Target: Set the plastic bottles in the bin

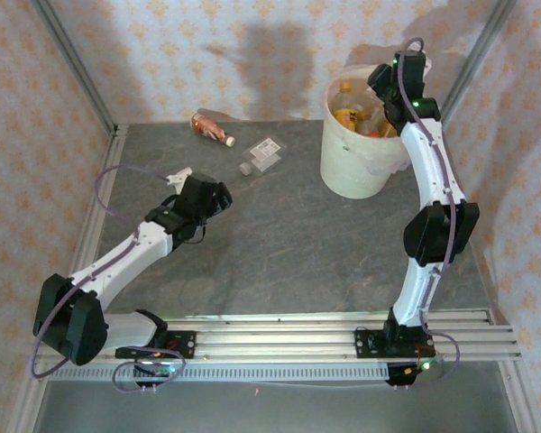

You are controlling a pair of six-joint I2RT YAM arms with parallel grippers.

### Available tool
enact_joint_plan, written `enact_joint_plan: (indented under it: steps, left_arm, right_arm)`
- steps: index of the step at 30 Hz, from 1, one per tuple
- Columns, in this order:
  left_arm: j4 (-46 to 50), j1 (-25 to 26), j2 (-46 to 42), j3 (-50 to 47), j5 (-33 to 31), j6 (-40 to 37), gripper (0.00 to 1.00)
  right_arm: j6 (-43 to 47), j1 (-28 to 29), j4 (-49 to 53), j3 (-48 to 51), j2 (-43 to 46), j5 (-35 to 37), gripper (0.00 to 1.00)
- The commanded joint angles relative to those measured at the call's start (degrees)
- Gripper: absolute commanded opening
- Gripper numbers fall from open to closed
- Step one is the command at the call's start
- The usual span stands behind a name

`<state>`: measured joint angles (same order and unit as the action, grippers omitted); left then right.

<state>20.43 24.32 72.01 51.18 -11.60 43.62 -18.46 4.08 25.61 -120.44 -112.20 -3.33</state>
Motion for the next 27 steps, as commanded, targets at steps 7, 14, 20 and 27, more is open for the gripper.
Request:
enact_joint_plan:
  steps: [7,14,20,27]
  left_arm:
    - [2.78,-0.33,-1.75,-1.62,-3.83,0.94,1.0]
    - [3.62,-0.32,0.17,0.45,-2.94,1.11,1.0]
    - [2.91,-0.32,0.76,0.87,-2.32,0.97,1.0]
    - [2.81,-0.32,1.94,2.68,-1.79,-0.61,1.0]
  right_arm:
    - [49.75,-0.11,3.17,-3.05,-0.38,-5.38,0.54]
    - [74.17,-0.45,17.12,-15.85,-6.57,-6.66,0.59]
    - [78.02,-0.46,15.03,-16.61,-7.24,-3.95,0.85]
    - [70.87,-0.4,12.62,-17.46,-3.48,-6.87,0.99]
